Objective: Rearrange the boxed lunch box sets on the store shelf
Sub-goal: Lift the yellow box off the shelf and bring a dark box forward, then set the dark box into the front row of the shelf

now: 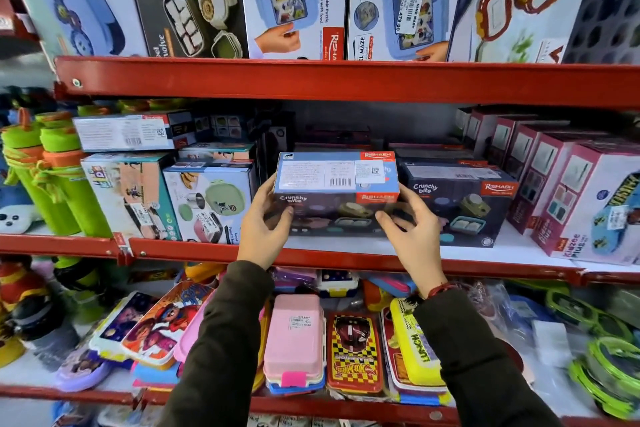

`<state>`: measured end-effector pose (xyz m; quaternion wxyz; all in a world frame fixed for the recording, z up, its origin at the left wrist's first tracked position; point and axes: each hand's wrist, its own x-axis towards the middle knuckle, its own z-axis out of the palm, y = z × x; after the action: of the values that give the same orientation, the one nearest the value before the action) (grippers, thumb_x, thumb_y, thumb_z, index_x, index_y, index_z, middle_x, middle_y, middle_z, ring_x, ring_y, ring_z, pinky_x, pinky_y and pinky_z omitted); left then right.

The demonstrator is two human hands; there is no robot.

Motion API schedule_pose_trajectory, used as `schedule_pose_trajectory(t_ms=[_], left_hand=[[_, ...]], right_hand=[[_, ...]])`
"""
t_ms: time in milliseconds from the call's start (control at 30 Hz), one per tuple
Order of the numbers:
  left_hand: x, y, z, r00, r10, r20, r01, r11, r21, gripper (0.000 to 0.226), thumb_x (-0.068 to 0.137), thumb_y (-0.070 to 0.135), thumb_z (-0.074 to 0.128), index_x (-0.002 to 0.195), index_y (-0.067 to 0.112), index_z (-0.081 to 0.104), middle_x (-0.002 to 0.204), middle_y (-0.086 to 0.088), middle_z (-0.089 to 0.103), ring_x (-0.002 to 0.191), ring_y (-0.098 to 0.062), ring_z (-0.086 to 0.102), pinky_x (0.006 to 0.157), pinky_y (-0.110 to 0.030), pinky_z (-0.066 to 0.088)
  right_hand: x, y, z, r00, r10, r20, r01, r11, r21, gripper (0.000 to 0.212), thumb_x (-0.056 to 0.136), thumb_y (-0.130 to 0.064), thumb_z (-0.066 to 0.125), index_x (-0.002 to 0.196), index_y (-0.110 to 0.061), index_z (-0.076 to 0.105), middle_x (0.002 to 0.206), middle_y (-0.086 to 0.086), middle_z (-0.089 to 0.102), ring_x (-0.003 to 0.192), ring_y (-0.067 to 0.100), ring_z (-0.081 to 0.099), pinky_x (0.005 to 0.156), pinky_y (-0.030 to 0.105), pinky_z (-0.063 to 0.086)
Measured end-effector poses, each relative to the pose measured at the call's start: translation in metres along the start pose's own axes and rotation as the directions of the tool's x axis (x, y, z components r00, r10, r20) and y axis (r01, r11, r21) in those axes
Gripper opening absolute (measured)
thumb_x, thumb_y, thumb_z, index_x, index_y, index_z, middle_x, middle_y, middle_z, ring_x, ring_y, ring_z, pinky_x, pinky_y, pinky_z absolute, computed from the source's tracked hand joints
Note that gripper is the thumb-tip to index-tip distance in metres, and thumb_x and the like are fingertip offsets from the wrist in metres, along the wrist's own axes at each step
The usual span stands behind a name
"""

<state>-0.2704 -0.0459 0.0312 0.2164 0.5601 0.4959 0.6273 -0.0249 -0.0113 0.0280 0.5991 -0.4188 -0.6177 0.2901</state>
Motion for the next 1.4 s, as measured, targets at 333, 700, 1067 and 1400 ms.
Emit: schedule_pose_trajectory(t_ms=[333, 700, 1067, 1400], left_hand=[[0.025, -0.012, 0.021, 0.989, -0.141, -0.035, 0.145, 0.976, 0.162, 0.050, 0.097, -0.002, 0.053, 0.146, 0.006, 0.046, 0.124, -0.010, 0.066, 0.113, -0.017, 0.062, 0.097, -0.015, 0.046], [0.034, -0.017, 0.027, 0.972, -0.226, -0.063, 0.232, 0.964, 0.126, 0.047, 0.099, 0.006, 0.052, 0.146, 0.008, 0.048, 0.134, -0.018, 0.065, 0.122, -0.030, 0.062, 0.114, -0.048, 0.046], [0.019, -0.009, 0.032, 0.947, -0.311, -0.081, 0.303, 0.948, -0.095, 0.053, 0.101, 0.027, 0.037, 0.154, 0.026, 0.039, 0.155, -0.005, 0.049, 0.141, -0.022, 0.046, 0.125, -0.044, 0.032], [-0.012, -0.017, 0.021, 0.946, -0.246, -0.211, 0.213, 0.963, -0.167, 0.042, 0.103, 0.036, 0.040, 0.141, 0.027, 0.056, 0.147, -0.002, 0.058, 0.140, -0.018, 0.051, 0.122, -0.047, 0.038]], right_hand=[[0.019, 0.014, 0.031, 0.987, 0.160, 0.024, -0.147, 0.949, -0.279, 0.056, 0.098, -0.008, 0.058, 0.152, -0.008, 0.044, 0.135, 0.011, 0.065, 0.123, 0.025, 0.062, 0.108, 0.031, 0.047], [0.022, 0.002, 0.025, 0.942, 0.311, 0.126, -0.258, 0.912, -0.320, 0.075, 0.095, -0.011, 0.065, 0.160, -0.011, 0.028, 0.157, 0.011, 0.048, 0.144, 0.029, 0.048, 0.120, 0.043, 0.040], [0.003, 0.008, 0.022, 0.937, 0.323, 0.134, -0.333, 0.942, 0.053, 0.064, 0.092, -0.030, 0.042, 0.156, -0.033, 0.035, 0.163, -0.007, 0.038, 0.150, 0.017, 0.037, 0.127, 0.047, 0.028], [-0.026, -0.001, 0.014, 0.963, 0.248, 0.110, -0.256, 0.965, 0.062, 0.060, 0.091, -0.030, 0.037, 0.150, -0.035, 0.045, 0.145, -0.020, 0.052, 0.141, 0.007, 0.048, 0.124, 0.039, 0.036]])
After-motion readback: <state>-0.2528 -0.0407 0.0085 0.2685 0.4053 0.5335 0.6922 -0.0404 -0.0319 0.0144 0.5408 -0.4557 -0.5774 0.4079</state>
